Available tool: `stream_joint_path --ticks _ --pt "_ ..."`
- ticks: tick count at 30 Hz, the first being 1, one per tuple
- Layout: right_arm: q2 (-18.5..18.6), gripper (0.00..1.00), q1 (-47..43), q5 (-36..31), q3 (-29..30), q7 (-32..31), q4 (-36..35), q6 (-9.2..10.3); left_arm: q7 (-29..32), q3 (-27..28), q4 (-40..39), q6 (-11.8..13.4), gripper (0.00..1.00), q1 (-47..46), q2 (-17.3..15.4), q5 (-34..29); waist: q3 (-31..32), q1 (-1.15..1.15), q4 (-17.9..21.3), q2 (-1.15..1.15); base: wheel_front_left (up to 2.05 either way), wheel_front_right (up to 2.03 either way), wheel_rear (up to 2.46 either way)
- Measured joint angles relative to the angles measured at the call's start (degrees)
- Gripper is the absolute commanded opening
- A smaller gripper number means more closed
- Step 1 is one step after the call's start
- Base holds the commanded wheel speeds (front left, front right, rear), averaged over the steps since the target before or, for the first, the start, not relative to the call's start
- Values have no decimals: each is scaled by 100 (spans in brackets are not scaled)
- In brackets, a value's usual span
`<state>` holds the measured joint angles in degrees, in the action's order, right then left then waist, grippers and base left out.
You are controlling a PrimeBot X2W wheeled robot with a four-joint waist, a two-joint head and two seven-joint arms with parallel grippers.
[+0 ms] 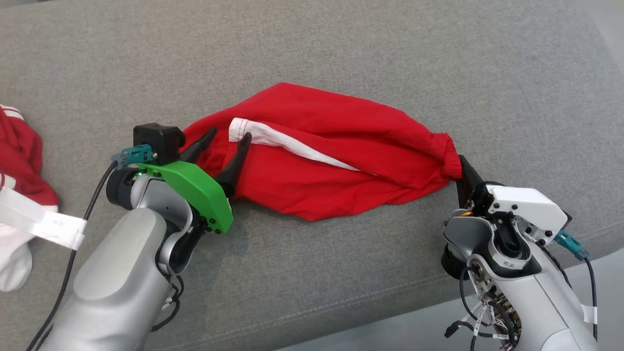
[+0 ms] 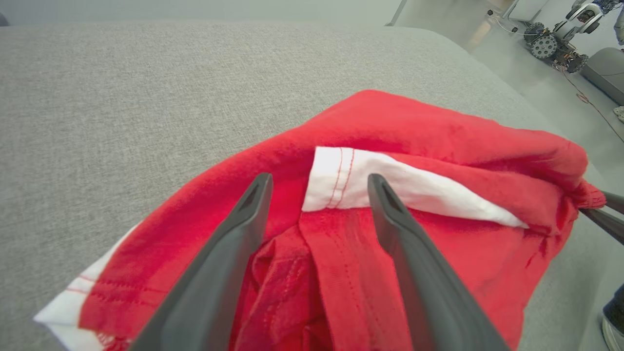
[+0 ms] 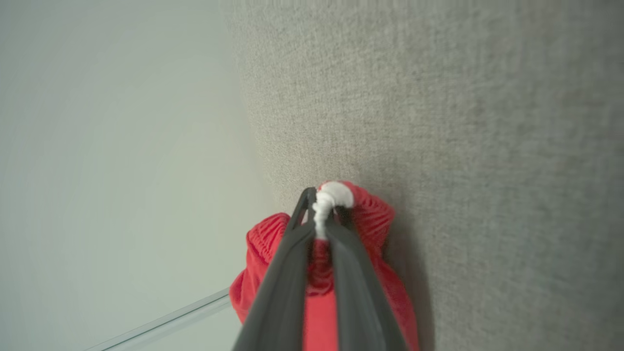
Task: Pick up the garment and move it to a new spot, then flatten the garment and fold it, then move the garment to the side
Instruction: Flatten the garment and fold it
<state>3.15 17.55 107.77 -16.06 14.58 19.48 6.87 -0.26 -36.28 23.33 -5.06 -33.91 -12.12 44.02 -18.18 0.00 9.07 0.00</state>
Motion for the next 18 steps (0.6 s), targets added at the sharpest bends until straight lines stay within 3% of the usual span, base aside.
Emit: stream_joint_path --ticks 8,18 --pt "-25 0 24 14 -35 0 14 -131 -23 -107 338 -96 100 -73 108 -10 -209 0 155 0 0 0 0" --pt "-26 0 25 20 43 1 188 -225 -240 -211 563 -156 100 -226 281 -8 -106 0 -13 0 0 0 0"
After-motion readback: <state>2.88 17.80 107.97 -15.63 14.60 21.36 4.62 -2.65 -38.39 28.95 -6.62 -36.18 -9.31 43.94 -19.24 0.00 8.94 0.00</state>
